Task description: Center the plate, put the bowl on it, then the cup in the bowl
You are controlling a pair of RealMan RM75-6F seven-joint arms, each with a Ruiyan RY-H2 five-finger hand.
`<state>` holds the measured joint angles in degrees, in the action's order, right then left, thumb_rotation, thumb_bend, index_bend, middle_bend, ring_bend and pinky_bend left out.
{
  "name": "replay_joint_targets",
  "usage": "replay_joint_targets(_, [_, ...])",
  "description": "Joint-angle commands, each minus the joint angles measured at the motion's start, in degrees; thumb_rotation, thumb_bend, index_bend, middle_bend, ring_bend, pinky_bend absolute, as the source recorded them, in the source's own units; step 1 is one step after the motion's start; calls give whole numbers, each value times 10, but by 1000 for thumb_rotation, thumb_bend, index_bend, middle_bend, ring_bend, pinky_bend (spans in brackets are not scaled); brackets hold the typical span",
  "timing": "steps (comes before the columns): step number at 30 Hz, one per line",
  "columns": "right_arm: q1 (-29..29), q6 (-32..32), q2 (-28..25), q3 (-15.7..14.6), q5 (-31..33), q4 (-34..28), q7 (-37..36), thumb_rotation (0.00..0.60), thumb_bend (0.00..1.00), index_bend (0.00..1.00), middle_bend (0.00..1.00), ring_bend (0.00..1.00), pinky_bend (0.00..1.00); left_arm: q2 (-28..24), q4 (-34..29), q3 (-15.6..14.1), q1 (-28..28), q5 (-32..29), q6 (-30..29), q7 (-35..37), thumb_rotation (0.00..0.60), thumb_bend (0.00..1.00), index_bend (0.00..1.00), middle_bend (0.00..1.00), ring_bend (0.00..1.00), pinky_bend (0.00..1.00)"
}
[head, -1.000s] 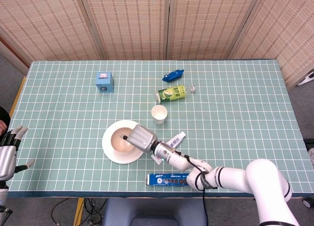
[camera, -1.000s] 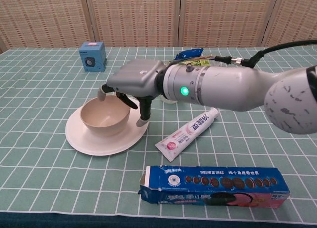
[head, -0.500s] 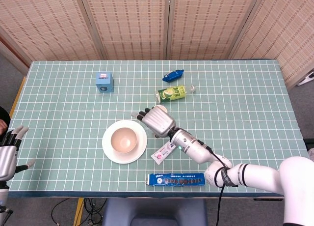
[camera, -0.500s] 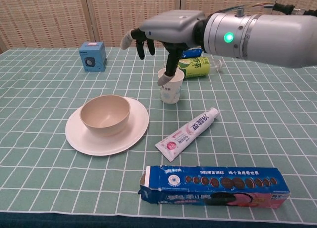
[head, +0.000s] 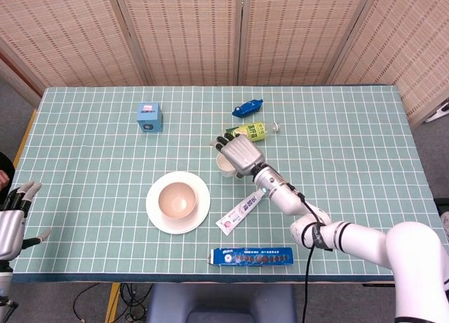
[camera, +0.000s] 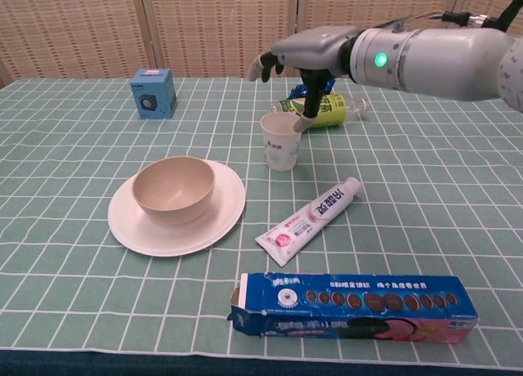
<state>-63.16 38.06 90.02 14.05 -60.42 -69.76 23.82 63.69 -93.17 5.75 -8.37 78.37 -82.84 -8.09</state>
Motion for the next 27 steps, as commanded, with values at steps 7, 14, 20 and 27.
replay_joint_targets(7, [-26, -38, 56, -17, 39, 90, 4, 600, 127, 140, 178, 154, 361, -3, 1, -1, 2, -3, 2, 2, 600, 119, 107, 106, 127, 386])
replay_joint_targets(14, [-33, -48, 73, -27, 44, 113, 5, 600, 127, 140, 178, 154, 361, -3, 5, -1, 3, -4, 3, 7, 600, 119, 106, 106, 126, 386])
replay_joint_targets(20, [-36, -48, 86, -31, 47, 128, 4, 600, 144, 142, 214, 154, 361, 0, 8, 0, 3, -3, 3, 9, 600, 119, 106, 106, 126, 386])
replay_joint_targets(27, [-37, -46, 100, -31, 42, 145, -6, 600, 246, 239, 283, 201, 394, 0, 13, -1, 5, -5, 3, 11, 600, 119, 106, 106, 126, 386])
